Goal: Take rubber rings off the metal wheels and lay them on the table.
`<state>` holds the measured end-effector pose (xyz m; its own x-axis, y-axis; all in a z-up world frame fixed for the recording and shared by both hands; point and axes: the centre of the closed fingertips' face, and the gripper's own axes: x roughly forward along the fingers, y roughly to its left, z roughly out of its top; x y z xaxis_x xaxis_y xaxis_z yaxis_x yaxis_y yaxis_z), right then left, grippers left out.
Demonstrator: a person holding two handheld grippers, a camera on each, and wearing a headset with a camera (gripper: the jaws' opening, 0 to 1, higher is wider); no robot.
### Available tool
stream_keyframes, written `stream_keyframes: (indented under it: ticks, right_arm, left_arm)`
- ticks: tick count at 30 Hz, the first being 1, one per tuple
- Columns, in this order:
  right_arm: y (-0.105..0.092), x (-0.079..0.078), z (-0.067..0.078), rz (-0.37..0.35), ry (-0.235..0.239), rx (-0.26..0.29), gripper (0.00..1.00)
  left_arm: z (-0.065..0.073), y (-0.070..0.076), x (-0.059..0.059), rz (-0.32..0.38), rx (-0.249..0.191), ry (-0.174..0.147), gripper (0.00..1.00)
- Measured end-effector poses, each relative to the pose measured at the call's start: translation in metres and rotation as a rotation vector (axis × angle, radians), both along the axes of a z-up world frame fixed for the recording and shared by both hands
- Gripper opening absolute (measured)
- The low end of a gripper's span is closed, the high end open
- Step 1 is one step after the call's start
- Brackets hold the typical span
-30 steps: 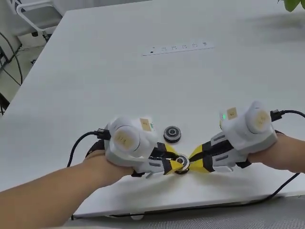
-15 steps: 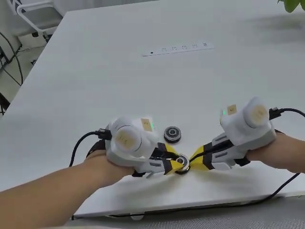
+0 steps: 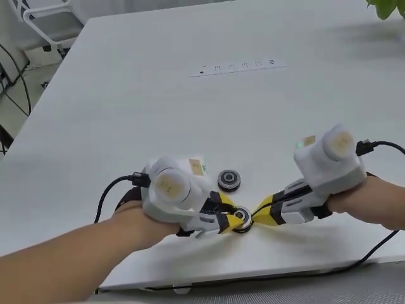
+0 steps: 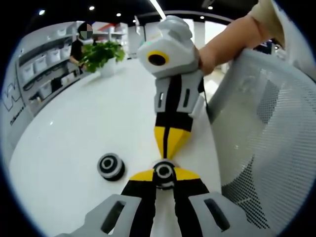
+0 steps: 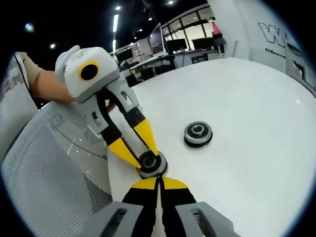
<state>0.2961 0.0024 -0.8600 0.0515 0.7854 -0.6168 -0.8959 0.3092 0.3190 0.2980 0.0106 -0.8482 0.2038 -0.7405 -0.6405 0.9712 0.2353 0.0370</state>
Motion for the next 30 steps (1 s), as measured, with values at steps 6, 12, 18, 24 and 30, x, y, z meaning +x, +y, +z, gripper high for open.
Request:
stream_keyframes:
  ticks: [6, 12, 18, 24, 30]
  right_arm:
    - [0.0, -0.001, 0.003, -0.017, 0.018, 0.004, 0.0]
    - [-0.002, -0.002, 0.006, -0.028, 0.031, 0.007, 0.0]
    - [-0.001, 0.0, 0.007, -0.1, 0.117, 0.031, 0.0]
    - [-0.001, 0.007, 0.01, -0.154, 0.171, 0.08, 0.0]
    - [0.003, 0.004, 0.015, -0.161, 0.186, 0.11, 0.0]
  left_arm:
    - [0.0, 0.0, 0.0, 0.001, 0.002, -0.001, 0.12]
    - [0.0, 0.0, 0.001, 0.001, 0.007, -0.002, 0.12]
    - [0.0, 0.0, 0.001, 0.007, 0.007, -0.001, 0.12]
    - [0.0, 0.0, 0.001, 0.015, 0.01, -0.002, 0.12]
    - [0.0, 0.0, 0.002, 0.022, 0.014, 0.0, 0.12]
